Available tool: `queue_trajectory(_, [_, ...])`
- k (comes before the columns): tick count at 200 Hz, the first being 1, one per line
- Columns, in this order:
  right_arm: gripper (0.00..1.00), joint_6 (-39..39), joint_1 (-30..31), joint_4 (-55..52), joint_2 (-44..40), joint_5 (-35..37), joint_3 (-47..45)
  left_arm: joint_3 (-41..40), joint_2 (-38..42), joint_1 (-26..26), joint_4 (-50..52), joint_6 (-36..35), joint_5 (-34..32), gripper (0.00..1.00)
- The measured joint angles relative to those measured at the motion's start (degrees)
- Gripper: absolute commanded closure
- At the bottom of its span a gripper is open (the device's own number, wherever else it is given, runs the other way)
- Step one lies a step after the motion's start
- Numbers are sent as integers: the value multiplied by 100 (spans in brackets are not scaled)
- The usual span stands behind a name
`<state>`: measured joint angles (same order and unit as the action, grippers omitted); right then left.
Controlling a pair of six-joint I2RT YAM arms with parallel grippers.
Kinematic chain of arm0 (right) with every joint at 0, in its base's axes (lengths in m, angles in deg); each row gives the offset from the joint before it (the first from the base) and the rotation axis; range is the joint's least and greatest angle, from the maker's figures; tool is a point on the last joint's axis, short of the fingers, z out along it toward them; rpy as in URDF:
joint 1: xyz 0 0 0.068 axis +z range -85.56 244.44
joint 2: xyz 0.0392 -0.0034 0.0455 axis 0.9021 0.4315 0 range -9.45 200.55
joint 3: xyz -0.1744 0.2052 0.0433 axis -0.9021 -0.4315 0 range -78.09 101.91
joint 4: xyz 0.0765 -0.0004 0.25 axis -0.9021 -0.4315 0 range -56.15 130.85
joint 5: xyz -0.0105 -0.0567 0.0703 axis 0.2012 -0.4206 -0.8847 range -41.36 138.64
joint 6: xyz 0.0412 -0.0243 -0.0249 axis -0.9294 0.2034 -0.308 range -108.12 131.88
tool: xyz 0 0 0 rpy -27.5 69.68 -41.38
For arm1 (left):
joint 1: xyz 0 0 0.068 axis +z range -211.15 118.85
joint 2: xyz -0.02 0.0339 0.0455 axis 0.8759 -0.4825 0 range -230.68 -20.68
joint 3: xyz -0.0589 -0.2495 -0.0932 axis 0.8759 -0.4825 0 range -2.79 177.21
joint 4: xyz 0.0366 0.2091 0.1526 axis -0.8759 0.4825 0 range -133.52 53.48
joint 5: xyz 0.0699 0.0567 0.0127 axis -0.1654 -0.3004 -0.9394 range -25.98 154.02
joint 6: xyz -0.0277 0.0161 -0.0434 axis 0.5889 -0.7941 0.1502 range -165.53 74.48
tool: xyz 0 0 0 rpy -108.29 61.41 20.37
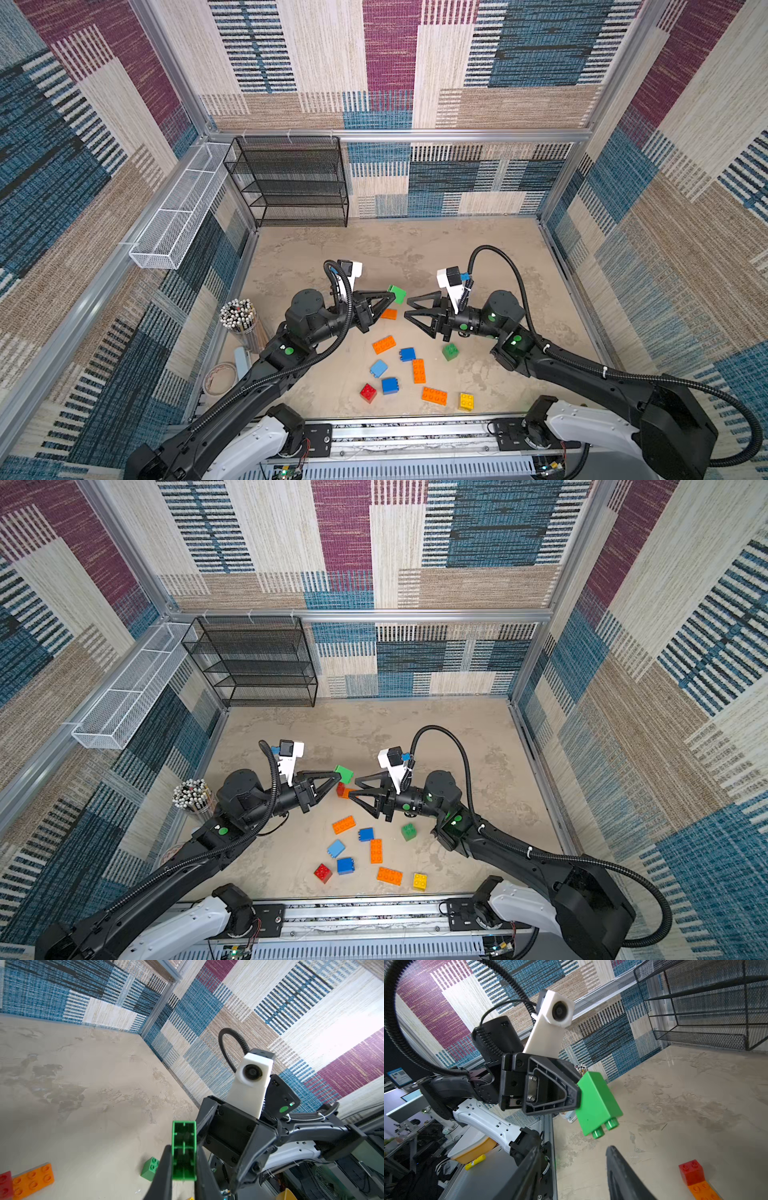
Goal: Assemble the letter p with lego
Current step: Pick up the lego brick from the center of the board.
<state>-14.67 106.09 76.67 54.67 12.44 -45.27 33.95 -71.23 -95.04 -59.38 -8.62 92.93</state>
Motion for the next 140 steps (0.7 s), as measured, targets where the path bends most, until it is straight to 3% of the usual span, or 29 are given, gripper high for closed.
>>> queue_trajectory(67, [68, -192, -48, 256, 13, -280, 85, -68, 81, -140, -444, -46, 505, 100])
queue_trajectory(140, [75, -404, -63, 619, -125, -575, 22, -129, 146, -195, -767, -120, 872, 100])
